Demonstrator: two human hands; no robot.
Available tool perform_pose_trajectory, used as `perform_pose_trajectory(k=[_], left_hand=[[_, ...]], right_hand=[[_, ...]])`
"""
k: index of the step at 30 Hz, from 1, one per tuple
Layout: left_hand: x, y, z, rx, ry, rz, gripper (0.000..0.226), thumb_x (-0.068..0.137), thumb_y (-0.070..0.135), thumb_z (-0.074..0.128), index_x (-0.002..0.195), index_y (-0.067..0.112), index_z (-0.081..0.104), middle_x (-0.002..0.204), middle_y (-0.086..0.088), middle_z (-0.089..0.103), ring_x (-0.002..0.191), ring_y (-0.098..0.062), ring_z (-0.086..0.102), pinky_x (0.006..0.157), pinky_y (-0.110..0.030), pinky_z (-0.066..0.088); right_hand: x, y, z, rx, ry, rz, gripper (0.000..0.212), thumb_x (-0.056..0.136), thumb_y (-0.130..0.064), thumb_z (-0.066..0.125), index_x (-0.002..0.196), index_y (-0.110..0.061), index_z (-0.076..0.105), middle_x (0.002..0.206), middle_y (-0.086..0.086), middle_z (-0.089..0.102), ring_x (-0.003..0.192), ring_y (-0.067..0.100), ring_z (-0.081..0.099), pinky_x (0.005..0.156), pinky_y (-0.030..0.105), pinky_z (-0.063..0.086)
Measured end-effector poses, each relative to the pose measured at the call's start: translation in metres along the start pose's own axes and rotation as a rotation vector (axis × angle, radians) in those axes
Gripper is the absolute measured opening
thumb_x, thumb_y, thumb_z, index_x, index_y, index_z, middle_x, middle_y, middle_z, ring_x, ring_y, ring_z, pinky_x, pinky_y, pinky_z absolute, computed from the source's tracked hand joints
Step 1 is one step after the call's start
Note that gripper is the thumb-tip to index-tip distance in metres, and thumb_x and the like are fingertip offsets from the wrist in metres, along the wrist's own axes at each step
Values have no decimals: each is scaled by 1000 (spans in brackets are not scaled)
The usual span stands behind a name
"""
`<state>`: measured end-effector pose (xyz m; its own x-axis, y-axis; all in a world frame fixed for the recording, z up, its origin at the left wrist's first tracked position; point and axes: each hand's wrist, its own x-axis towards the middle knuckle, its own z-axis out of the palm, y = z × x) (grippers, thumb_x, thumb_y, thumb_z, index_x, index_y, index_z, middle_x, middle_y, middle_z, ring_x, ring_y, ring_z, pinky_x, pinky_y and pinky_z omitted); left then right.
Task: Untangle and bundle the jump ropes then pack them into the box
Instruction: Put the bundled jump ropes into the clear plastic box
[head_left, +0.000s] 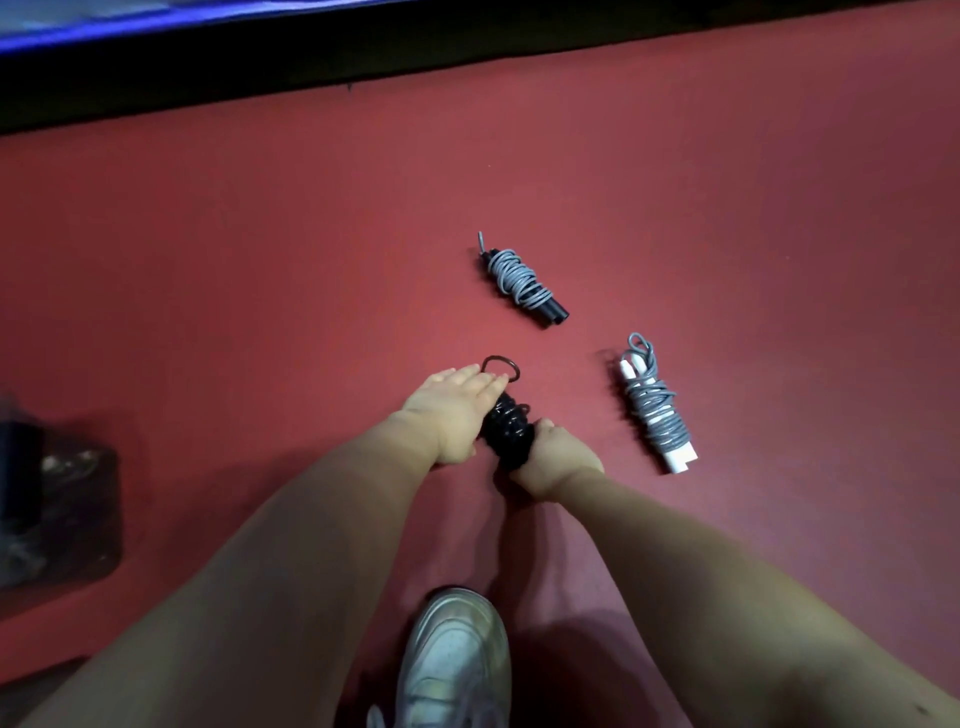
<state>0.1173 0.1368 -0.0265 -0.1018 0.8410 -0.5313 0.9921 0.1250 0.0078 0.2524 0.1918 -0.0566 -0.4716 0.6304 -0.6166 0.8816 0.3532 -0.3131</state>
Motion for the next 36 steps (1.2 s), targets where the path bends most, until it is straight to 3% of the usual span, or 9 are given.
perform_pose_trajectory(k=[4,8,12,15,17,20,25,30,36], left_hand=[[-10,-14,-3,140,142,-61,93,87,42,60,152,14,0,158,-6,10,147,-23,1,118,-38,-4],[-37,-38,-25,300,333,-46,85,86,50,57,150,8,18,158,-12,5,147,-29,-4,116,-42,-10],[-77,-70,-57,214,501,22,91,69,44,79,144,12,37,157,-17,14,145,-33,14,117,-41,11],[-113,-97,-81,203,406,-115,105,78,49,69,153,21,1,159,-6,-5,147,-24,1,118,-36,8],[-138,-113,-92,231,394,-187,109,79,54,66,152,20,-8,159,-5,-1,147,-23,3,117,-35,8],[-181,-139,-97,181,353,-268,102,77,57,66,152,19,8,155,-7,14,141,-24,20,114,-34,21],[-256,-174,-76,67,301,-337,70,77,55,66,133,19,44,133,-1,42,113,-22,50,91,-34,46],[-323,-213,-35,0,401,-498,62,81,51,63,132,22,44,126,5,51,111,-19,51,88,-37,49],[-389,-257,27,-12,382,-621,69,84,49,60,143,23,34,140,9,42,126,-16,43,94,-33,46]], right_hand=[[3,-7,-21,224,-139,-129,58,79,-25,73,127,-7,48,126,11,58,115,25,54,92,26,40],[-2,-37,-47,193,-163,-273,55,82,-21,72,128,-8,46,124,8,57,115,22,53,81,18,35],[-11,-78,-74,65,-72,-430,63,81,-23,72,134,-11,41,126,10,57,117,25,52,91,23,38],[-24,-112,-86,-46,62,-549,62,81,-25,71,135,-14,42,123,11,57,118,29,47,98,30,39],[-37,-136,-89,-97,163,-645,57,80,-23,71,131,-16,45,120,9,59,117,29,46,97,32,39],[-60,-175,-89,-167,275,-789,54,82,-16,69,131,-15,45,120,8,58,116,28,45,95,32,37],[-100,-245,-73,-404,365,-1035,54,88,-12,58,138,-13,37,128,6,52,114,27,43,96,32,31],[-126,-315,-37,-453,404,-1151,63,88,-14,58,144,-16,30,140,4,41,123,25,41,103,34,31],[-144,-383,31,-451,243,-1223,71,91,-30,58,149,-18,19,140,4,43,126,25,40,105,35,31]])
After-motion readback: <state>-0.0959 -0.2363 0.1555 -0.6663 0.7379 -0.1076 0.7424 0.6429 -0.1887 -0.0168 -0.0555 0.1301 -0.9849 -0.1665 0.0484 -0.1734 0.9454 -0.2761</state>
